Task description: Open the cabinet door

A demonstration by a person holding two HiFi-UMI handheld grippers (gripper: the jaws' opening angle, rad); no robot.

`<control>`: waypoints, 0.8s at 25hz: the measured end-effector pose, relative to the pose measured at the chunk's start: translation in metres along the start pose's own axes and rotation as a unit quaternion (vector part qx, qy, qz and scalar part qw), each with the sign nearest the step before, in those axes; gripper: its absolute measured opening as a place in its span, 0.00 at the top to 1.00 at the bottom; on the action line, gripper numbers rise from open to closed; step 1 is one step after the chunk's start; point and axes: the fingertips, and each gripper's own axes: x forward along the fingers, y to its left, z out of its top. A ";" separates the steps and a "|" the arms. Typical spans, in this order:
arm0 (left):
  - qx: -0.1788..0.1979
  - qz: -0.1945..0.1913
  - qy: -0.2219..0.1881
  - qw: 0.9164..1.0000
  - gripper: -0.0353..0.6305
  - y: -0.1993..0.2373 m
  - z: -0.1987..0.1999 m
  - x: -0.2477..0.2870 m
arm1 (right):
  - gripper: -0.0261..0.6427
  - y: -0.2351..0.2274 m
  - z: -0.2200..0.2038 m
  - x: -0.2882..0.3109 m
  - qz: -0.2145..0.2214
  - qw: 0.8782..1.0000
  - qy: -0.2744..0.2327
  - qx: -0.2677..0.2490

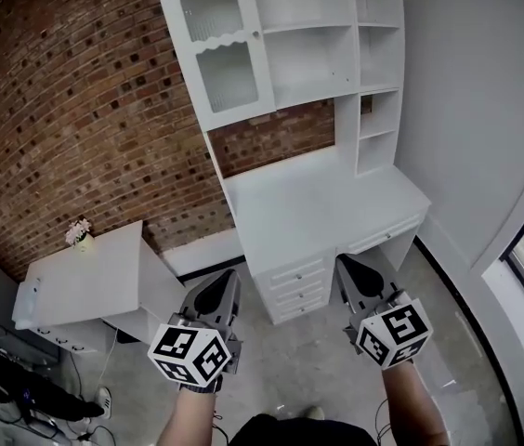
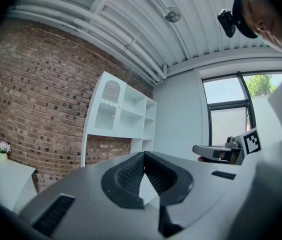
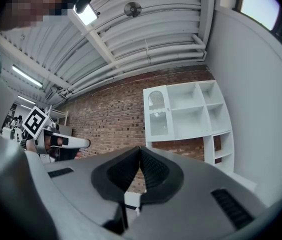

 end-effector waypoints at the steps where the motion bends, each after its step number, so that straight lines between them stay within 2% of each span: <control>1: 0.000 0.002 0.002 1.000 0.94 -0.002 -0.002 0.002 | 0.95 -0.003 -0.002 -0.001 0.001 1.000 0.001 0.001; 11: 0.001 -0.003 0.007 1.000 0.94 -0.002 -0.017 0.026 | 0.95 -0.020 -0.017 0.012 0.002 1.000 -0.001 0.009; 20: 0.000 -0.021 0.000 1.000 0.94 0.042 -0.014 0.076 | 0.95 -0.034 -0.023 0.080 -0.003 1.000 0.001 -0.002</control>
